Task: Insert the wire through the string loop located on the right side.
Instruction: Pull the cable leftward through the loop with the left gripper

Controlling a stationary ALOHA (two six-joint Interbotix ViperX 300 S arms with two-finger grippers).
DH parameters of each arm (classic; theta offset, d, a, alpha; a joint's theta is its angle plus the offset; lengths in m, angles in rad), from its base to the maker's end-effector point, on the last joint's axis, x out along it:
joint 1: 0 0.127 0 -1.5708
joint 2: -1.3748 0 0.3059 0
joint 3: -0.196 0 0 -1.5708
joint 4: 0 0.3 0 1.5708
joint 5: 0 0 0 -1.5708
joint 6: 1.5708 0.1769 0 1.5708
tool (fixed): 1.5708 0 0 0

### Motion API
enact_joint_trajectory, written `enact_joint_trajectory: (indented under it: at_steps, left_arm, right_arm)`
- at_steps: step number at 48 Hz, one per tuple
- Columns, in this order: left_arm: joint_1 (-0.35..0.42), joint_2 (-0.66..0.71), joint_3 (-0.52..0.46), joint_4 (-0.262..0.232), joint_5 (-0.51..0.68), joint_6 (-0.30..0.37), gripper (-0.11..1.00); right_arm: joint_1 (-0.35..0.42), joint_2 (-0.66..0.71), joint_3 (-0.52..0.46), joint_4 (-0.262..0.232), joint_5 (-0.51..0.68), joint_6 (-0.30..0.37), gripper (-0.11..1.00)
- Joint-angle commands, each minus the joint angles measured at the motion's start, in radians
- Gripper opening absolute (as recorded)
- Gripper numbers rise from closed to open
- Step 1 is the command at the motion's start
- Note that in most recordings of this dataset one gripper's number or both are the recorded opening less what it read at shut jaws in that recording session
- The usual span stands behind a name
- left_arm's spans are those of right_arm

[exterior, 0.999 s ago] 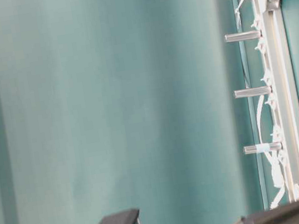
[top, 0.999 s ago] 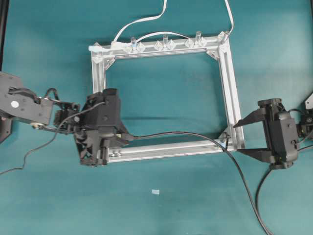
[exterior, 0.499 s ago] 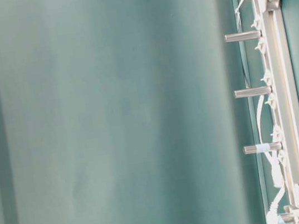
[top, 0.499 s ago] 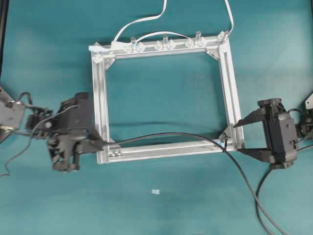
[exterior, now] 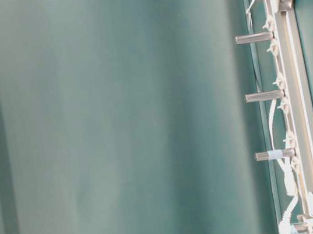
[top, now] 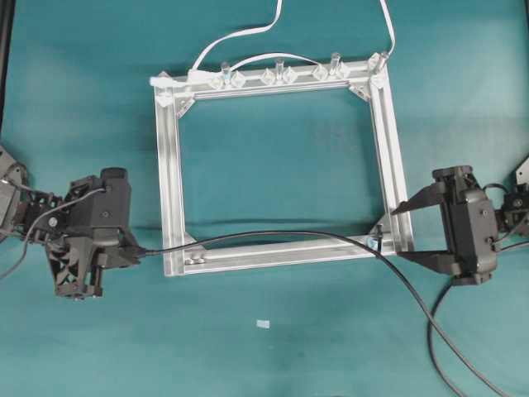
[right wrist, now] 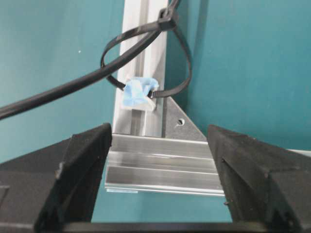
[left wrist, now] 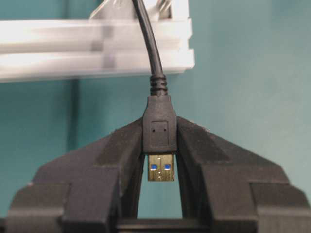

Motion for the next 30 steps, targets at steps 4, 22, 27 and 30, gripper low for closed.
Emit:
enact_joint_trajectory:
  at_steps: [4, 22, 27, 30]
  left_arm:
    - [-0.006, 0.011, 0.002, 0.000, 0.005, -0.023, 0.19]
    - [-0.006, 0.021, -0.002, 0.008, 0.006, -0.015, 0.65]
    - [-0.006, 0.023, -0.003, 0.008, 0.006, -0.014, 0.68]
    - [-0.006, 0.021, -0.005, 0.009, 0.005, -0.014, 0.69]
  right_arm:
    - [-0.003, -0.005, -0.018, -0.003, -0.008, 0.000, 0.86]
    - [-0.003, -0.005, -0.021, -0.003, -0.009, 0.000, 0.86]
    - [-0.005, -0.005, -0.021, -0.003, -0.009, 0.000, 0.86]
    - [-0.005, -0.005, -0.021, -0.002, -0.009, 0.000, 0.86]
